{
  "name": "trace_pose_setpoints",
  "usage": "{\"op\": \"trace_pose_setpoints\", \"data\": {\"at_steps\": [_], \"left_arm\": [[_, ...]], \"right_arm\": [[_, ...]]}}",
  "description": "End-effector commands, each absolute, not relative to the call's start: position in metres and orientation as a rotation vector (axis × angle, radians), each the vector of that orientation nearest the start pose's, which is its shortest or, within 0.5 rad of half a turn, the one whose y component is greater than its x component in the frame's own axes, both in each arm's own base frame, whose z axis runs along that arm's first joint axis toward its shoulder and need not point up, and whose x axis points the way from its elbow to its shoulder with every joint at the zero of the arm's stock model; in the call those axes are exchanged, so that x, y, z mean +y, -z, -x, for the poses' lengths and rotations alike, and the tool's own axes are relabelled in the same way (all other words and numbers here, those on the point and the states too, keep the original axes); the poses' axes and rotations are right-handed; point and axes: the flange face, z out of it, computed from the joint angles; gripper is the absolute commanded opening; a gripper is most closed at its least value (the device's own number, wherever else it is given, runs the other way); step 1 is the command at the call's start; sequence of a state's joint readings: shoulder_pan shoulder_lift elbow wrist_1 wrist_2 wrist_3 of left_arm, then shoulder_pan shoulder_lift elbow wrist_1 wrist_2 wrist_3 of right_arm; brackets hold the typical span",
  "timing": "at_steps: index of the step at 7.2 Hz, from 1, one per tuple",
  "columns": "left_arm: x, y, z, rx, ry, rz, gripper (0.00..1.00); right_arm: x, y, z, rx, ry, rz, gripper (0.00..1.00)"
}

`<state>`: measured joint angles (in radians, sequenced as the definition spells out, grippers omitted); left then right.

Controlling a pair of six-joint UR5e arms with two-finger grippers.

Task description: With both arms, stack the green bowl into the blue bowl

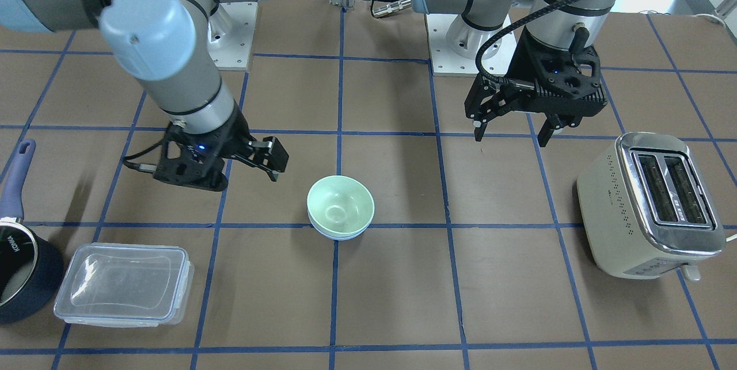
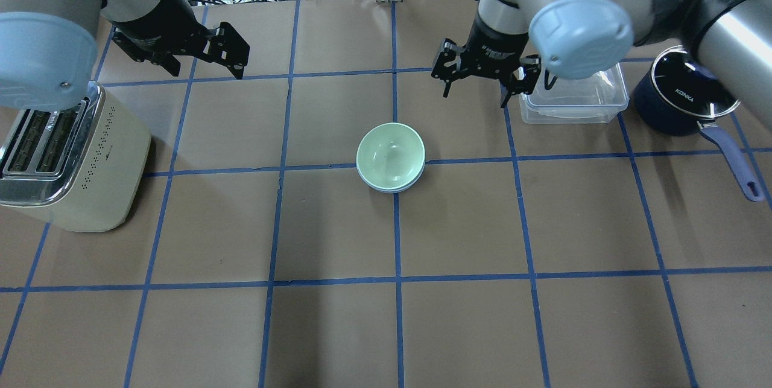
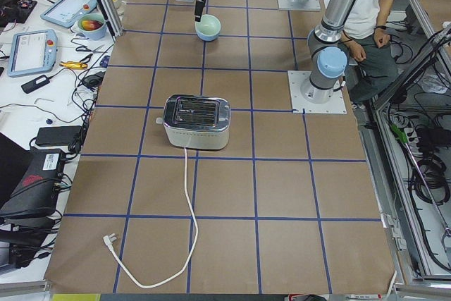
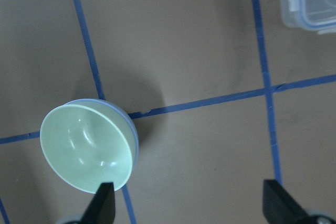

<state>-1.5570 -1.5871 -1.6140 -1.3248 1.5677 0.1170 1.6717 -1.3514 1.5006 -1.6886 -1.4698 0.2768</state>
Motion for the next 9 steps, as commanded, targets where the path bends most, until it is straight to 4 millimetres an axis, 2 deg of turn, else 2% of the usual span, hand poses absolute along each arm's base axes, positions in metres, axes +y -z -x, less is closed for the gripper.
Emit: {"op": "trace_pose_setpoints", "data": {"at_steps": [1, 2, 3, 4, 5, 6, 7, 8, 9], "left_arm": [[-0.516, -0.485, 0.126, 3.115, 0.292, -0.161, 1.00], [-0.516, -0.485, 0.126, 3.115, 0.292, -0.161, 1.00], [-0.516, -0.486, 0.126, 3.114, 0.295, -0.161, 1.00], [-0.517, -0.484, 0.128, 3.115, 0.285, -0.160, 1.00], [-0.513, -0.494, 0.127, 3.108, 0.298, -0.159, 1.00], [-0.508, -0.494, 0.128, 3.112, 0.273, -0.160, 1.00], [-0.509, -0.496, 0.127, 3.105, 0.278, -0.158, 1.00], [-0.505, -0.498, 0.127, 3.107, 0.260, -0.159, 1.00], [-0.502, -0.499, 0.127, 3.109, 0.228, -0.159, 1.00]], "right_arm": [[-0.544, -0.497, -0.127, 3.099, -0.173, -0.045, 1.00], [-0.531, -0.524, -0.092, 3.095, -0.111, 0.004, 1.00], [-0.519, -0.540, -0.084, 3.097, -0.075, -0.027, 1.00], [-0.505, -0.539, -0.087, 3.091, -0.112, -0.047, 1.00], [-0.494, -0.530, -0.089, 3.091, -0.137, -0.055, 0.98], [-0.484, -0.525, -0.090, 3.090, -0.132, -0.060, 0.98], [-0.483, -0.524, -0.093, 3.100, -0.084, -0.068, 0.90], [-0.482, -0.522, -0.105, 3.091, -0.084, -0.146, 1.00], [-0.485, -0.520, -0.115, 3.095, -0.078, -0.107, 1.00]]}}
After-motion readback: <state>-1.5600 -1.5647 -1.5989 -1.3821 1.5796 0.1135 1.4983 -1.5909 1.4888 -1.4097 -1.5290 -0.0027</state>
